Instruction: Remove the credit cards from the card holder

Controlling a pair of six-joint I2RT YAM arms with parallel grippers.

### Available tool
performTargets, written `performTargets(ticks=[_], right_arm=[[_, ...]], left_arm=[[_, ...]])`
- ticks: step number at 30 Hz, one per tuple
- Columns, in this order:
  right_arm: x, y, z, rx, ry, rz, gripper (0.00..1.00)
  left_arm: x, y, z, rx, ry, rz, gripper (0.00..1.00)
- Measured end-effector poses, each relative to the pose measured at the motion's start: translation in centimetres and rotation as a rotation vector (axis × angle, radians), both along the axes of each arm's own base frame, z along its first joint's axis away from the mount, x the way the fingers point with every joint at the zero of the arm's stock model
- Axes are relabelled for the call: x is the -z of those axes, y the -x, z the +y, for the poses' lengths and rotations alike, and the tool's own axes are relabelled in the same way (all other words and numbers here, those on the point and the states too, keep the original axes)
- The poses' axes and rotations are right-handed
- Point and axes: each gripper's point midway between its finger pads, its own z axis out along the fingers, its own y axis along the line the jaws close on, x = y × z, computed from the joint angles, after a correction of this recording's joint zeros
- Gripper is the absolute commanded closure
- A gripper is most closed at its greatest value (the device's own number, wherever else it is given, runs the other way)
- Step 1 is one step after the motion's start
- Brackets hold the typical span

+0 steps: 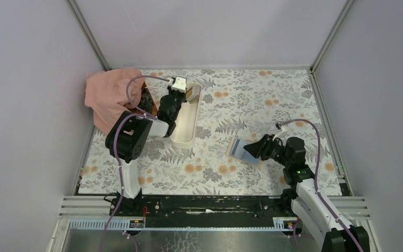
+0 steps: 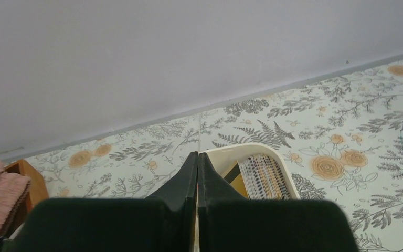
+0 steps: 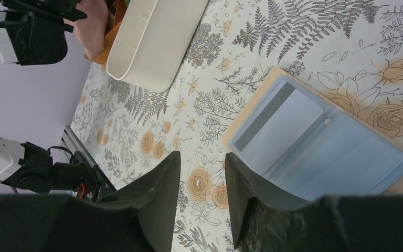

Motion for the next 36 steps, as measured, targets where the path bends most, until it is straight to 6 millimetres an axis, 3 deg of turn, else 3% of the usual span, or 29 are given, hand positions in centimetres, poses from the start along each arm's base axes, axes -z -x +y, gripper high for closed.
performTargets(ticks=[4,13,19,22,27,31,36], right_arm=[[0.0,-0.1,0.0,0.001,0.000,0.000,0.56],[0.7,-0.3,0.0,0.001,0.005,0.025,0.56],[0.9,-0.3,0.0,0.002,0.006,0.034,0.56],[0.9,-0.3,0.0,0.003,0.007,0.034,0.57],[0.9,-0.3,0.0,0.006,0.008,0.034,0.57],[0.9,-0.3,0.0,0.006,0.008,0.034,0.57],[0.9,-0.3,0.0,0.006,0.008,0.034,0.57]], left_arm=[[1.5,-0.9,-0.4,0.021,-0.012,0.021,1.00],[2.0,-4.1,-0.6,0.039,-0.014,0.011,1.00],[3.0,-4.8,-0.6,0.064,-0.013,0.039,0.99],[3.3,-4.8,-0.7,0.073,-0.011,0.049,0.84],[3.5,-4.7,-0.9,0.087,0.002,0.062,0.49],[3.6,-4.7,-0.8,0.090,0.017,0.065,0.41],[3.9,-4.3,-0.8,0.093,0.029,0.078,0.40]])
